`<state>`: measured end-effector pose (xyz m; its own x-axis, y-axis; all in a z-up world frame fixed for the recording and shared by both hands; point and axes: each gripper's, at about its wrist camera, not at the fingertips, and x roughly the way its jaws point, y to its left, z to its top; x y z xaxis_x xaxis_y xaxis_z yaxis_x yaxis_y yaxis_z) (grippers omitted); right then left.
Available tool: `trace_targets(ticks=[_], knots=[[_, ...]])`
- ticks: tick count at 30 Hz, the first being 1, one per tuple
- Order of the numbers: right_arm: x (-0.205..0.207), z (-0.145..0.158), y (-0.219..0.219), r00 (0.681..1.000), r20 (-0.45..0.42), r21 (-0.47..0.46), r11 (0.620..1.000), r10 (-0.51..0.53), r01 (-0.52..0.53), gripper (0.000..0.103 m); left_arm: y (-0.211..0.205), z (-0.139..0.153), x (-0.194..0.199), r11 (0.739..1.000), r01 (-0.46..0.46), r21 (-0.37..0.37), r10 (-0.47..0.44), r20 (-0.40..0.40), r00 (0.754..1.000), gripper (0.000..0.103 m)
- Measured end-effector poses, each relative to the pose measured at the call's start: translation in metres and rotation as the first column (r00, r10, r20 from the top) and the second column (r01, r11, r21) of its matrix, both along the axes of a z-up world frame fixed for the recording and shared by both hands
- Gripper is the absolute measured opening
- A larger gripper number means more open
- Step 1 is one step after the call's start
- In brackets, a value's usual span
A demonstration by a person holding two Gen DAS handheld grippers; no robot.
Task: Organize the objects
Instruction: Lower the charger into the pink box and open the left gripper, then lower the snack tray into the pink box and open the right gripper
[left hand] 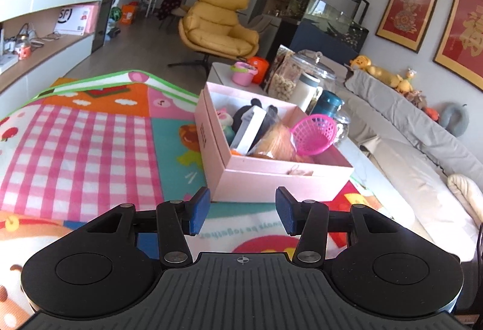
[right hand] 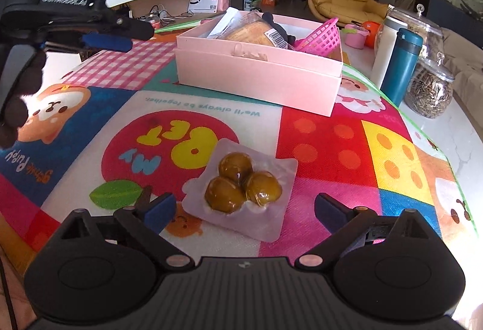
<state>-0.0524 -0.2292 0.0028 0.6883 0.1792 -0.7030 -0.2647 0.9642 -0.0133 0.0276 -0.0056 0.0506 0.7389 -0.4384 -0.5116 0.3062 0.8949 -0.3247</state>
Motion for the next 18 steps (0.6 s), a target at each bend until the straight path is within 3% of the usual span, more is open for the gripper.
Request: trace_targets(ticks=[3,6,7,18], knots=[[0.016,0.0,0.009,0.999,-0.02,0.018,0.999,-0.03,0.03,0.098,0.0,-0.005,-0.005,1.0,-0.006,0.027,0.006,-0.008,1.0,0.052],[0.019,0.003,0.024,1.0,-0.007,-0.006,1.0,-0.013,0.013,0.083,0.006,-0.009,-0.004,1.0,-0.001,-0.015,0.001,-0.029,1.0,0.052],[0.019,0.006,0.027,1.0,-0.009,-0.002,1.0,0.004,-0.004,0.072,0.008,-0.011,-0.005,1.0,-0.005,-0.026,0.004,-0.035,0.999,0.052],[0.015,0.029,0.029,0.999,0.03,-0.027,0.999,0.02,-0.019,0.072,0.009,-0.028,-0.006,1.0,-0.016,-0.019,0.015,-0.075,0.997,0.052]])
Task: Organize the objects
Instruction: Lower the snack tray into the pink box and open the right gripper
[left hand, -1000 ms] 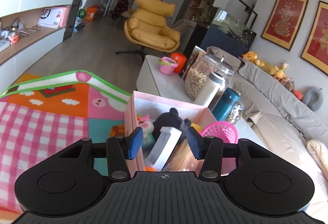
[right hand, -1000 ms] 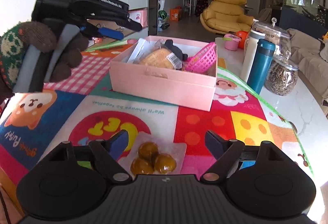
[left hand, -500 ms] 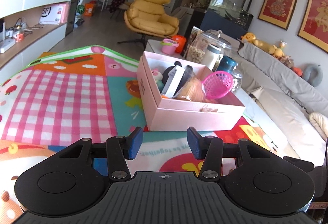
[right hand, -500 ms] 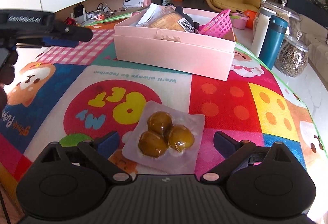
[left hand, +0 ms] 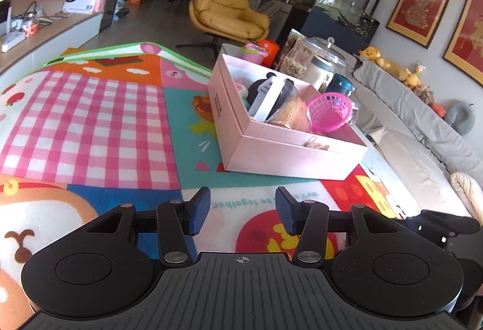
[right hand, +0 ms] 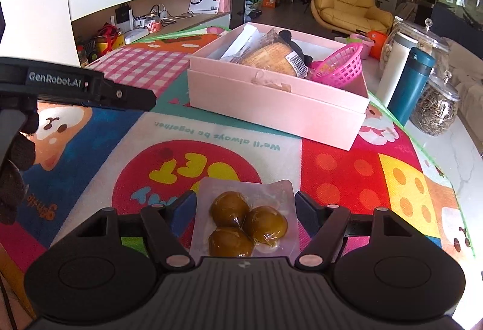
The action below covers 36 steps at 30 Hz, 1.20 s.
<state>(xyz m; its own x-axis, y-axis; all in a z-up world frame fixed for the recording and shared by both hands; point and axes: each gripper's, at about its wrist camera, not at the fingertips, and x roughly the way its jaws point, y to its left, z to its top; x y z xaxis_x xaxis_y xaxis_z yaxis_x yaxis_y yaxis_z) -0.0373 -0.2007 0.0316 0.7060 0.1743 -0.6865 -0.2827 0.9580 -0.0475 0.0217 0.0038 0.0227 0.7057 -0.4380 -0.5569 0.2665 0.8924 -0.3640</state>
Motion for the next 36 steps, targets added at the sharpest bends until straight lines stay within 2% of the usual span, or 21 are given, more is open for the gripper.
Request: trace_targets(ticks=[5,8,10,13,16,18,22,25,27,29,33,36], knots=[[0.034,0.05,-0.018,0.998,0.062,0.071,0.997,-0.034,0.029,0.072,0.0,0.003,0.001,1.0,0.0,0.02,0.0,0.02,1.0,0.052],[0.082,0.084,-0.033,0.991,0.093,0.135,0.988,-0.092,0.079,0.072,-0.007,0.011,0.008,0.997,0.008,0.079,-0.013,0.053,0.998,0.052],[0.123,0.097,-0.04,0.988,0.084,0.179,0.977,-0.132,0.116,0.072,-0.01,0.015,0.017,0.994,0.005,0.106,-0.012,0.059,0.998,0.052],[0.179,0.099,-0.042,0.981,0.073,0.211,0.965,-0.178,0.159,0.072,-0.012,0.018,0.03,0.993,0.002,0.121,-0.009,0.058,0.998,0.052],[0.224,0.084,-0.041,0.979,0.026,0.222,0.956,-0.204,0.194,0.073,-0.013,0.021,0.04,0.991,0.006,0.131,-0.013,0.052,0.999,0.052],[0.239,0.071,-0.042,0.973,-0.018,0.227,0.947,-0.23,0.228,0.073,-0.014,0.022,0.044,0.991,0.014,0.135,-0.02,0.047,0.999,0.052],[0.227,0.059,-0.046,0.976,-0.01,0.202,0.955,-0.219,0.216,0.073,-0.013,0.022,0.05,0.991,0.022,0.131,-0.028,0.047,0.999,0.052],[0.19,0.056,-0.054,0.978,0.031,0.167,0.966,-0.208,0.2,0.072,-0.006,0.026,0.052,0.997,0.002,0.078,-0.008,0.073,0.997,0.052],[0.159,0.054,-0.061,0.98,0.054,0.121,0.976,-0.191,0.184,0.068,-0.002,0.031,0.057,0.999,-0.02,0.049,0.016,0.093,0.996,0.052],[0.132,0.048,-0.065,0.984,0.068,0.054,0.985,-0.167,0.164,0.053,-0.004,0.035,0.068,0.998,-0.031,0.061,0.025,0.095,0.995,0.052],[0.093,0.034,-0.075,0.988,0.073,0.04,0.99,-0.14,0.137,0.052,-0.019,0.037,0.097,0.997,-0.018,0.075,0.013,0.071,0.997,0.052],[0.09,0.014,-0.076,0.989,0.032,0.022,0.99,-0.143,0.142,0.052,-0.039,0.033,0.115,0.989,-0.025,0.148,0.017,0.057,0.998,0.052]])
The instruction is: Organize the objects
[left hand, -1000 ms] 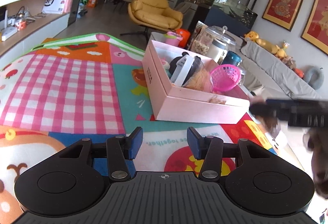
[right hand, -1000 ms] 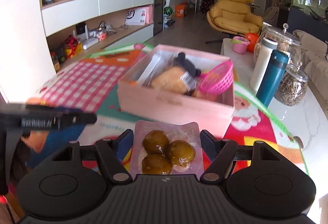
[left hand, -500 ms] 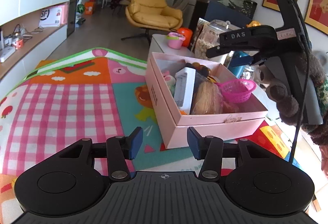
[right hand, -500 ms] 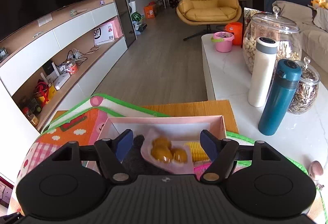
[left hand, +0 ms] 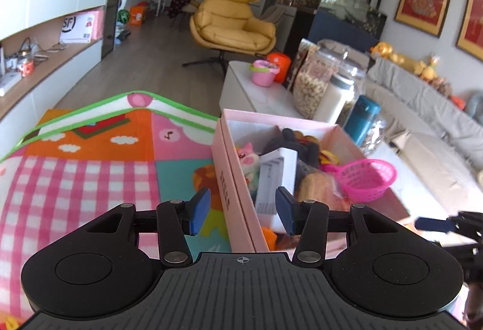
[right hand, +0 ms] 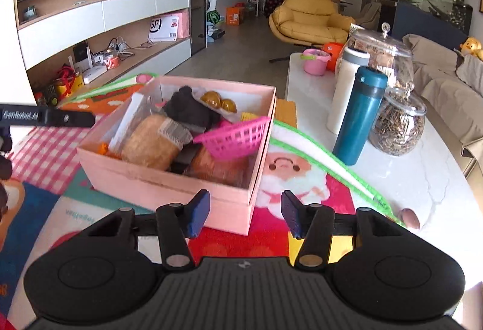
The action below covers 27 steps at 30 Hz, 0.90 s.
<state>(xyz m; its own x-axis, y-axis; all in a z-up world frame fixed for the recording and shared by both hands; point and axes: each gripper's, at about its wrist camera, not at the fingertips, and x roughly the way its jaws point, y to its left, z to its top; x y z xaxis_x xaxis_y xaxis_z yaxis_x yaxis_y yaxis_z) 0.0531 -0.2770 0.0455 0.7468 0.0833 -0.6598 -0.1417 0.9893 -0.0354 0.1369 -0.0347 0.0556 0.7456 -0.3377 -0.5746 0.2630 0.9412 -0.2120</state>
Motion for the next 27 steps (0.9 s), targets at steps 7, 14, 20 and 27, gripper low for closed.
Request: trace_targets(ticks=[7,14,20,27], knots=[[0.014,-0.029,0.015,1.0,-0.017,0.001,1.0,0.019,-0.019,0.052,-0.013,-0.015,0.013,0.99,-0.043,0.136,0.047,-0.021,0.999,0.057],[0.031,-0.025,0.044,0.999,-0.006,0.018,0.999,0.039,-0.039,0.056,0.029,-0.016,0.018,0.981,-0.134,0.14,0.135,-0.004,0.991,0.078],[0.055,-0.021,0.095,0.995,0.034,0.004,0.995,0.098,-0.099,0.056,0.091,-0.023,0.036,0.955,-0.281,0.093,0.283,-0.008,0.959,0.101],[0.044,-0.014,0.121,0.993,0.066,-0.002,0.995,0.102,-0.103,0.083,0.11,-0.017,0.025,0.957,-0.287,0.029,0.287,0.022,0.958,0.1]])
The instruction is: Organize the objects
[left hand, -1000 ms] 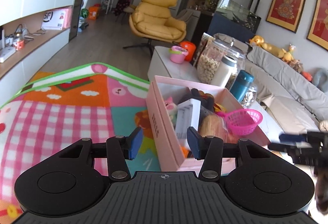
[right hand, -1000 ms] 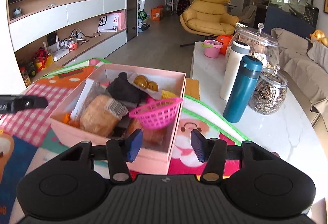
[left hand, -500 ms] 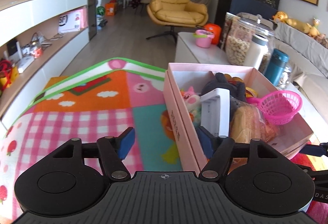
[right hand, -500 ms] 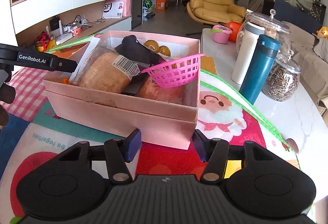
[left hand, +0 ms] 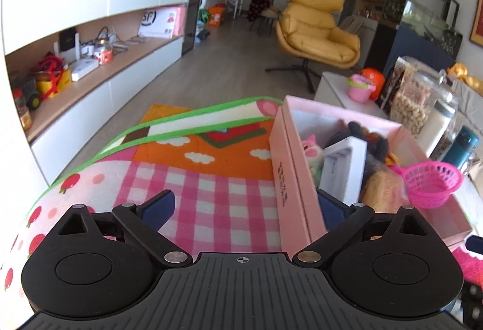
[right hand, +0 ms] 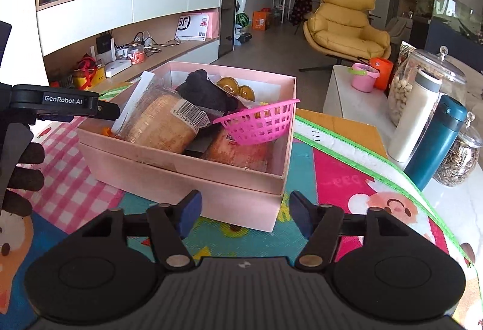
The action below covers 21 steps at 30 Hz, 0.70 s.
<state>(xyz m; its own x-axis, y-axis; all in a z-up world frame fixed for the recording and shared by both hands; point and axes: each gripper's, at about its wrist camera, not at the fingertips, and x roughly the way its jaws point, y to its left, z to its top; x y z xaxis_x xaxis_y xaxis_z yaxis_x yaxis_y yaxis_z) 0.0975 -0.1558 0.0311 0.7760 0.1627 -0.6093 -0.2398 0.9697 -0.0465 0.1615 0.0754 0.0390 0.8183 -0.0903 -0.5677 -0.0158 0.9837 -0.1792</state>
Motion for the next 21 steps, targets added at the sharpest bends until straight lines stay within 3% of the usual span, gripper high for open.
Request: trace_targets(ticks=[2,5,8,10,12,14,17,21], knots=[[-0.017,0.001,-0.002,1.0,0.021,0.01,1.0,-0.007,0.007,0.102,-0.003,0.011,-0.027,1.0,0.022,-0.01,-0.021,0.085,0.996,0.1],[-0.044,-0.001,-0.004,0.999,-0.005,0.032,0.999,-0.041,0.041,0.103,-0.015,0.02,-0.075,0.997,0.073,0.005,-0.073,0.135,0.988,0.1],[-0.06,-0.016,-0.007,0.992,-0.103,0.053,0.995,-0.073,0.079,0.103,-0.033,0.007,-0.118,0.988,0.147,0.037,-0.151,0.115,0.982,0.1],[-0.067,-0.032,-0.005,0.983,-0.161,0.034,0.995,-0.086,0.093,0.103,-0.045,-0.008,-0.134,0.984,0.171,0.044,-0.173,0.055,0.983,0.1],[-0.075,-0.037,-0.002,0.989,-0.115,0.016,0.996,-0.089,0.092,0.103,-0.054,-0.024,-0.141,0.982,0.179,0.053,-0.179,-0.009,0.984,0.1],[-0.073,-0.037,-0.004,0.985,-0.133,0.032,0.993,-0.109,0.115,0.103,-0.06,-0.037,-0.141,0.985,0.153,0.08,-0.15,-0.047,0.988,0.1],[-0.078,-0.042,-0.007,0.993,-0.068,0.029,0.994,-0.101,0.103,0.103,-0.062,-0.038,-0.141,0.987,0.117,0.105,-0.112,-0.053,0.992,0.1],[-0.075,-0.042,-0.015,0.993,-0.051,0.059,0.992,-0.106,0.109,0.103,-0.068,-0.042,-0.144,0.982,0.099,0.164,-0.091,-0.056,0.994,0.099]])
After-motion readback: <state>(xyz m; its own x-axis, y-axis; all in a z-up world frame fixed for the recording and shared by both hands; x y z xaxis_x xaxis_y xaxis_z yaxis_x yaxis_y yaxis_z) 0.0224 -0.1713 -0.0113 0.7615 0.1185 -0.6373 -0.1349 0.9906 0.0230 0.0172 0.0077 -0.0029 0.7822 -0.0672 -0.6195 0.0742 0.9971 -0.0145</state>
